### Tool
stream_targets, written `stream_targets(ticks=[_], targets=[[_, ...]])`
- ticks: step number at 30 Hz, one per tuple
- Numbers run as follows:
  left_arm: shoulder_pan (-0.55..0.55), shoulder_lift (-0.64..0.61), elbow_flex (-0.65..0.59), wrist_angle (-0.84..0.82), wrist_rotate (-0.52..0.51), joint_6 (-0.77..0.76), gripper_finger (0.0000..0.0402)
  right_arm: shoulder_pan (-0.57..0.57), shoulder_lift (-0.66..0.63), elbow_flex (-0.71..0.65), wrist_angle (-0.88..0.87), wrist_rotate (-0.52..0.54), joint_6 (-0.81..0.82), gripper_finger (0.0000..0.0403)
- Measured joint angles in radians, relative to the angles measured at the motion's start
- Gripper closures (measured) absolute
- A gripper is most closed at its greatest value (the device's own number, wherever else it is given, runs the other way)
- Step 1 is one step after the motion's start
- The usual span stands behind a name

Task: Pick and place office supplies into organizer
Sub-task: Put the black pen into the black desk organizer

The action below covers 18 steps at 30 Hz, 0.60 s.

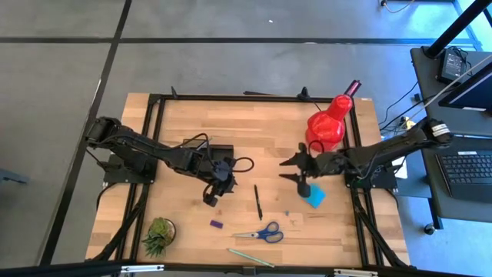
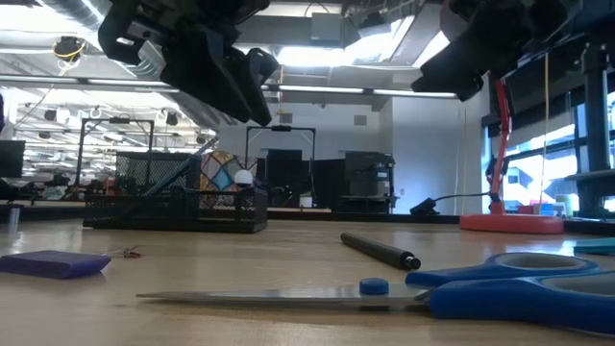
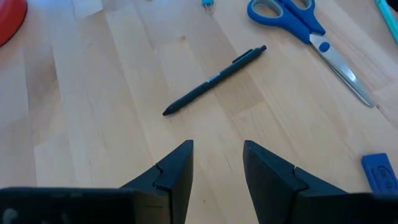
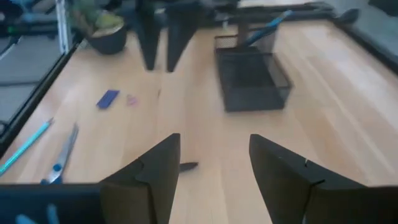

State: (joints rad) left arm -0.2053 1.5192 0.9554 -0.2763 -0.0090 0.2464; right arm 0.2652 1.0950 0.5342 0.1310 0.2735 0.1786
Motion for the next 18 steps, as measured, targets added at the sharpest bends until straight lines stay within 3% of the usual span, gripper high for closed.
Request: stream_targets(ticks=[7,14,18], targets=[[-0.011,0.0,0.0,-0.058,0.0,-0.001,0.0268,0.081,0.201,0.181,-0.196,0.097,0.063,0.0212],[-0.016,0.0,0.0,-0.107,0.0,-0.054,0.0268,0.133,0.434,0.469,-0.507,0.091,0.338,0.0233],[-0.016,0.0,0.0,-0.143,0.0,-0.084,0.0268,0.154,0.564,0.621,-0.649,0.026,0.52,0.0242]])
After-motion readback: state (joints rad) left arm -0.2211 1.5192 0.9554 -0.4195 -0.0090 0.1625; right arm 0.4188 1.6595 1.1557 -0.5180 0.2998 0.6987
